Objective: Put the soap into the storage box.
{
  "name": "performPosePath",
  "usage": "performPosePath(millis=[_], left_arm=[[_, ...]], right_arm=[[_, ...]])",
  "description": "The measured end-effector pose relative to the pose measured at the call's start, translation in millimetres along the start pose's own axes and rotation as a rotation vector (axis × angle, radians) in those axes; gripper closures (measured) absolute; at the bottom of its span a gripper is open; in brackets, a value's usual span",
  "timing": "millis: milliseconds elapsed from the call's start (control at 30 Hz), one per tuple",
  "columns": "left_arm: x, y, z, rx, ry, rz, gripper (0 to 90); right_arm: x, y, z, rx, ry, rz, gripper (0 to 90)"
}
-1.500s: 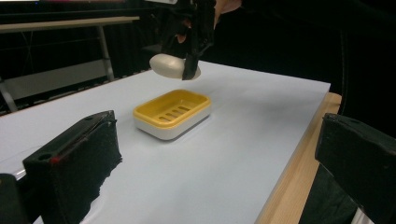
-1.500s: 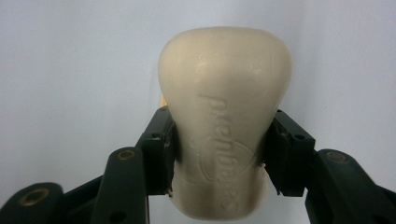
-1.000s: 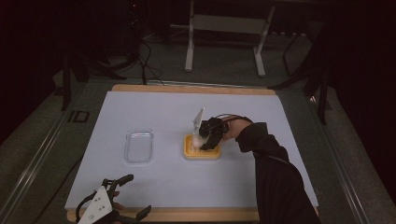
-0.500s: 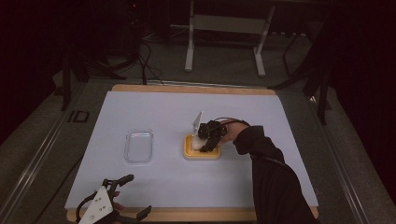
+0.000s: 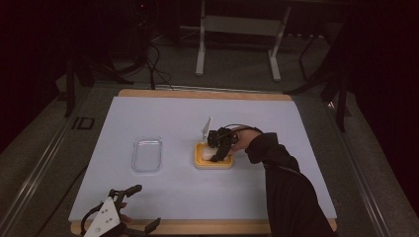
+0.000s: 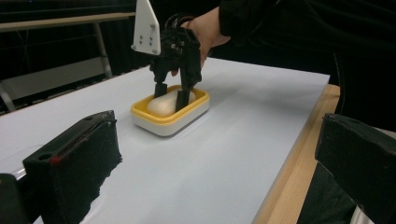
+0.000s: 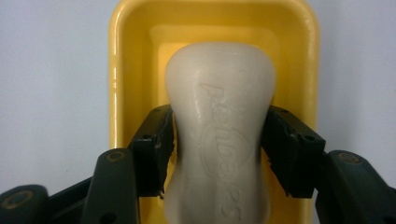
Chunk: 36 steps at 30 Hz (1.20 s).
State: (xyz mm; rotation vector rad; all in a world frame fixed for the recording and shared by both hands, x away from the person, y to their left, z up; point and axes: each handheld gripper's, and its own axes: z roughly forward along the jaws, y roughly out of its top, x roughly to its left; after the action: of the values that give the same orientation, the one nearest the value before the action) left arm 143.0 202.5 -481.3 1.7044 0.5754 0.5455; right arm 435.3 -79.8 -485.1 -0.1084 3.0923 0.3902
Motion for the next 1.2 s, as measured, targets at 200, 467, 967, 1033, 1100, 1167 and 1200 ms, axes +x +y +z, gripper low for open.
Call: performPosePath(millis=[200, 467, 967, 1033, 1100, 1167, 1200], left_arm=[[-0.1, 0.0, 0.3, 0.004, -0.001, 0.0, 0.1], [-0.1, 0.0, 0.7, 0.006, 0.001, -0.001, 0.1], [-0.9, -0.1, 2.3, 0.009, 0.003, -0.004, 0.1], [-1.0, 0.0, 2.3, 0.009, 0.002, -0.005, 0.1], [-0.8, 0.1, 2.2, 0.009, 0.004, -0.004, 0.1], [-0.8, 0.1, 2.1, 0.009, 0.005, -0.005, 0.1], [-1.2, 0.0, 2.3, 0.011, 0.005, -0.004, 0.1]], right_arm=[[1.6, 2.4, -12.6, 0.011, -0.018, 0.018, 41.7], [7.7, 4.0, -31.8, -0.022, -0.044, 0.016, 41.2], [21.3, -14.4, -54.2, -0.019, -0.135, 0.172, 25.1], [24.0, -19.1, -58.0, -0.034, -0.16, 0.208, 21.5], [26.4, -23.3, -60.8, -0.037, -0.179, 0.241, 17.0], [27.8, -27.3, -63.2, -0.044, -0.164, 0.26, 12.3], [30.0, -29.4, -64.5, -0.044, -0.178, 0.268, 12.3]])
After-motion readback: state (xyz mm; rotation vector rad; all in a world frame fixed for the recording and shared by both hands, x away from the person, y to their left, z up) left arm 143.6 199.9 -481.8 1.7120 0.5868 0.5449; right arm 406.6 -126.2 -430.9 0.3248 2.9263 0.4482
